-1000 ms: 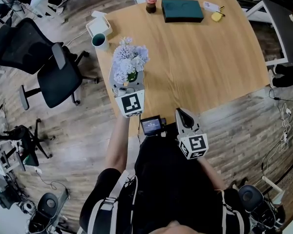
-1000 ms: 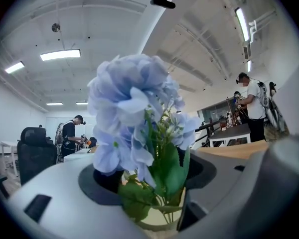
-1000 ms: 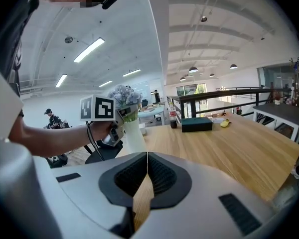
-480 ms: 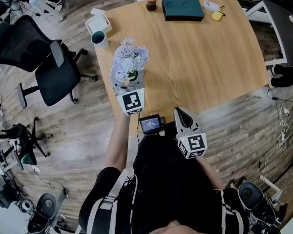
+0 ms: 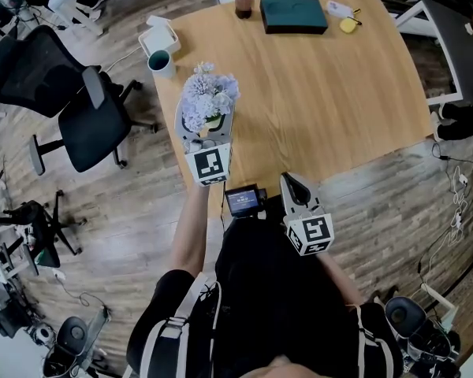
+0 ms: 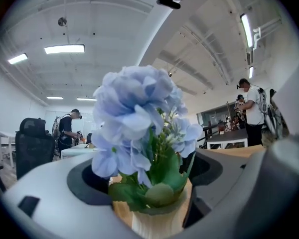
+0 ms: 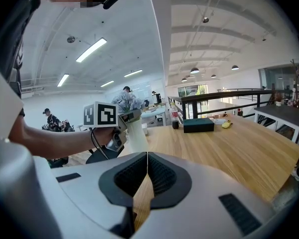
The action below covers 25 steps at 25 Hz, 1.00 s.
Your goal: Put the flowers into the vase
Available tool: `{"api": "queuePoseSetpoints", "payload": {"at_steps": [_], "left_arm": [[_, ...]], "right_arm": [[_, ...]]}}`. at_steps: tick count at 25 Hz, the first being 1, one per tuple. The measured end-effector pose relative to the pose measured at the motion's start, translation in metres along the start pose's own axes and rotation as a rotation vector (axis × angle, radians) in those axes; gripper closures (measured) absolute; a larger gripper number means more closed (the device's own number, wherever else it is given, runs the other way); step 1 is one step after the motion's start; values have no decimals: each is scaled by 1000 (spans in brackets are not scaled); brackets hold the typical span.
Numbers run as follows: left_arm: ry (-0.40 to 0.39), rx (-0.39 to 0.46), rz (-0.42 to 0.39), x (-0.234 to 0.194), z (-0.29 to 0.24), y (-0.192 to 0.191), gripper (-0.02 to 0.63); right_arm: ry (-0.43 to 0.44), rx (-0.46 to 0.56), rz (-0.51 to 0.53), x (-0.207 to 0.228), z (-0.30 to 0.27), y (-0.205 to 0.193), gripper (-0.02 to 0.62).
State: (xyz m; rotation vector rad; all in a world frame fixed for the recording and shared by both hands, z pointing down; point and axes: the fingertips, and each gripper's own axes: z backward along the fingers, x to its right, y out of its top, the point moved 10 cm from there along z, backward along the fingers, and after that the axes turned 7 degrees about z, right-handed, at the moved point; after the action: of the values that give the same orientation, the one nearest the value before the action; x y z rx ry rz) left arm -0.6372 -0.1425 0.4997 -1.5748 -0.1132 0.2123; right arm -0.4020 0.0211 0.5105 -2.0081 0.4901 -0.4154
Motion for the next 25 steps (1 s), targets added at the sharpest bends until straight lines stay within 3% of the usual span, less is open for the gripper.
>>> {"api": "queuePoseSetpoints", "payload": {"at_steps": [7, 16, 25], "left_arm": [[-11, -22, 40, -2, 16, 3, 68], [51, -25, 60, -12, 114, 5, 69], [19, -60, 89, -9, 168, 13, 74]], "right_arm": [[1, 8, -4, -4, 5, -2, 577], [-6, 31, -14, -13, 18, -5, 577], [-25, 24, -3, -21, 35, -16, 577]]}}
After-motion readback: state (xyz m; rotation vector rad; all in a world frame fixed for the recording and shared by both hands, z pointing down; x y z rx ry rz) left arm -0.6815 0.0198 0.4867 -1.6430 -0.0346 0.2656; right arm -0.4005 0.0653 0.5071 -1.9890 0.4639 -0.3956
